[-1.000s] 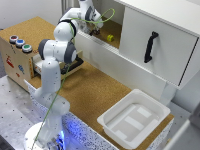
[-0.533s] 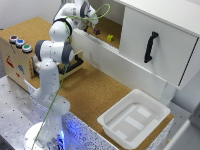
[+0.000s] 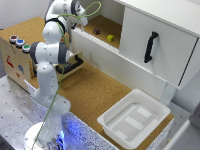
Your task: Put the purple object inside the left cabinet
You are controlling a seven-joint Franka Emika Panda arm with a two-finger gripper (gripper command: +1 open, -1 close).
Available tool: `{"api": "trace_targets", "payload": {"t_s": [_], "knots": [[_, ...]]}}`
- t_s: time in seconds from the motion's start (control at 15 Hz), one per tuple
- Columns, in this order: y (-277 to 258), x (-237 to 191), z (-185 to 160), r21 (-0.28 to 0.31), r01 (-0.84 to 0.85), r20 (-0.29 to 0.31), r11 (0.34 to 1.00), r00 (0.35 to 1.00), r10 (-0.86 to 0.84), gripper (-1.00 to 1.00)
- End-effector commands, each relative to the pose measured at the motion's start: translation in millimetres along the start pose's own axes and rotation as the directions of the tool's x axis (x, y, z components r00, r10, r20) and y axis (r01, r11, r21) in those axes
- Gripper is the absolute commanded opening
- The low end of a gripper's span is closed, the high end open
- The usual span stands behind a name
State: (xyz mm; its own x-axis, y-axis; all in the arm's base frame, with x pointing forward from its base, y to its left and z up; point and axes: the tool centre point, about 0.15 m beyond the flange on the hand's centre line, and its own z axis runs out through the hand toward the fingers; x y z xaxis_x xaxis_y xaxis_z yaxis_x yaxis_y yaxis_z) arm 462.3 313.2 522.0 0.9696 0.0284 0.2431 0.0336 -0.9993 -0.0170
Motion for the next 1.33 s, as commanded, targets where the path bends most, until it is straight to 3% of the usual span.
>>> {"api": "trace_targets", "payload": {"t_s": [0.0, 0.13, 0.33, 0.53, 0.67, 0.87, 1.07, 1.27], "knots": [[-29.2, -79.7, 3.4, 0.139, 0.216, -0.058, 0.966, 0.976, -0.21, 1.0], [-51.9, -102.4, -4.1, 0.227, 0.322, -0.074, 0.919, 0.947, -0.313, 1.0], [-81.3, -133.2, -26.1, 0.289, 0.505, -0.067, 0.813, 0.858, -0.509, 1.0], [-96.5, -158.2, -47.8, 0.26, 0.629, -0.031, 0.733, 0.764, -0.645, 1.0], [-113.9, -175.8, -64.4, 0.226, 0.658, -0.013, 0.718, 0.739, -0.674, 1.0], [-153.1, -202.6, -75.3, 0.205, 0.702, 0.016, 0.682, 0.694, -0.72, 1.0], [-201.3, -237.6, -81.7, 0.175, 0.777, 0.048, 0.605, 0.607, -0.793, 1.0], [-239.1, -260.5, -84.9, 0.192, 0.817, 0.058, 0.544, 0.544, -0.837, 1.0]]}}
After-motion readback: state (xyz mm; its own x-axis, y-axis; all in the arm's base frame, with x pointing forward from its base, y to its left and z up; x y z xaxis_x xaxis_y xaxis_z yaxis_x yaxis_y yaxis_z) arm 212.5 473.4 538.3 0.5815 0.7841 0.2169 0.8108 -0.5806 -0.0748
